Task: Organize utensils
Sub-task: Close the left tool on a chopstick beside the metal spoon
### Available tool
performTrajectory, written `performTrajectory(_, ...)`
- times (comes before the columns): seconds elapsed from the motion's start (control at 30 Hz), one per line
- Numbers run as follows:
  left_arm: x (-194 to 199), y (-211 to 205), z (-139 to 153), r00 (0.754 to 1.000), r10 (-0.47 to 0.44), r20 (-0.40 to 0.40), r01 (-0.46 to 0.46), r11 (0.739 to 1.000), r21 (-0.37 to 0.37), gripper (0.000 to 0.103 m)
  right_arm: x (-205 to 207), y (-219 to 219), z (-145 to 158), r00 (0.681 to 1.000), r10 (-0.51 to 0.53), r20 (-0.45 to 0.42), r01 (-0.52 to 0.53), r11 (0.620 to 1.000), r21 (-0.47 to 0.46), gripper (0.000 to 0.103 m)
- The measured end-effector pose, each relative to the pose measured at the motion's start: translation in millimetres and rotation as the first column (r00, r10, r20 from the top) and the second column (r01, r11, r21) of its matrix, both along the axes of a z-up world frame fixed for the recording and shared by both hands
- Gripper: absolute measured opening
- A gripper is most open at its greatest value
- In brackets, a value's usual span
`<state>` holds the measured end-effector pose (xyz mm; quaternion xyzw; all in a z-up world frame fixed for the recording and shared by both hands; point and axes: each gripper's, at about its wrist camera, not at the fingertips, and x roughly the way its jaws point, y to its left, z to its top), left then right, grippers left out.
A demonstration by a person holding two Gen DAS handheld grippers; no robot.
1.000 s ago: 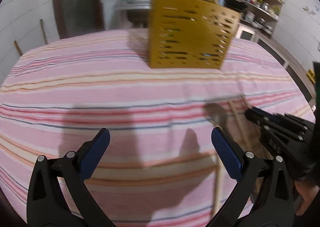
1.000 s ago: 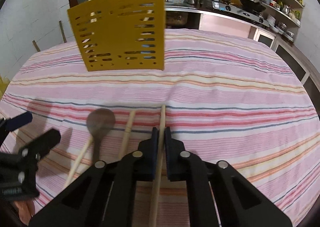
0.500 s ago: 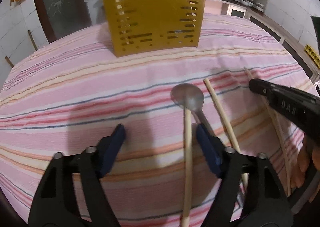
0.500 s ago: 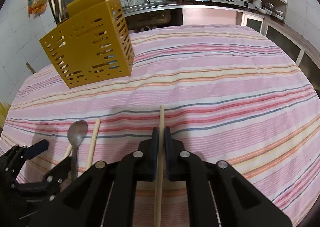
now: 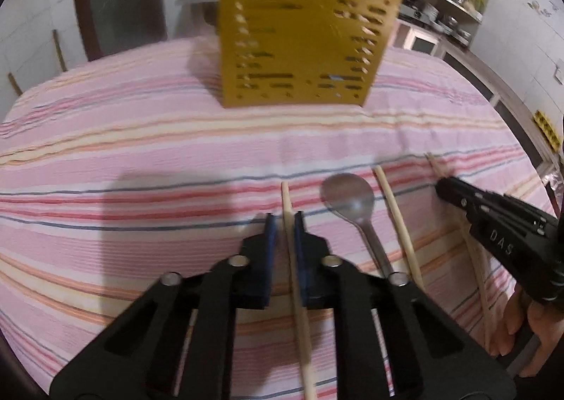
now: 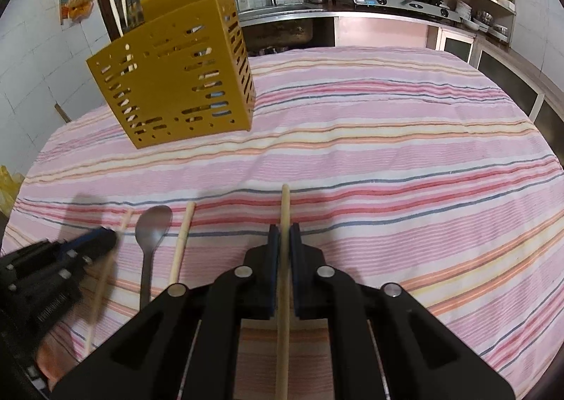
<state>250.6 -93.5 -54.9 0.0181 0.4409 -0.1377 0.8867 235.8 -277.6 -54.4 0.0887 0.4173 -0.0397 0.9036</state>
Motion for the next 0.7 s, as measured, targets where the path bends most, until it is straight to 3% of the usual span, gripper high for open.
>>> performTrajectory(0.3, 3.4, 2.3, -6.4, 0.999, 0.028, -0.036, -0.028, 1.000, 0.013, 0.000, 2.1, -0.9, -5.3, 1.000, -0.005, -0.017, 0.005, 1.000, -0.007, 0.007)
performTrajectory(0.4, -2.7, 5.2, 2.2, 0.999, 0.042, 0.014, -0.042, 0.999, 0.011, 0.001, 1.9, 0.6, -5.6, 1.000, -0.004, -0.016, 0.003, 1.000, -0.013, 0.007)
performTrajectory(0.47, -7.1, 5.3, 10.0, 0.997, 0.048, 0.064, -0.049, 0.999, 0.016, 0.016, 1.4, 1.3, -5.7, 1.000, -0.003, -0.016, 0.003, 1.000, -0.020, 0.007)
performTrajectory(0.5, -9.1, 5.0, 13.2, 0.996, 0.046, 0.077, -0.047, 0.999, 0.010, 0.032, 1.0, 1.5, -5.7, 1.000, -0.003, -0.015, 0.003, 1.000, -0.022, 0.007)
performTrajectory(0.57, -13.3, 3.2, 17.5, 0.994, 0.040, 0.098, -0.041, 0.999, 0.006, 0.056, 0.4, 1.0, -5.8, 1.000, -0.003, -0.013, 0.003, 1.000, -0.021, 0.007)
performTrajectory(0.7, -19.0, -7.1, 14.8, 0.994, 0.002, 0.113, -0.009, 0.998, 0.056, 0.060, 0.2, 0.3, -5.7, 1.000, -0.004, -0.012, 0.004, 1.000, -0.017, 0.007)
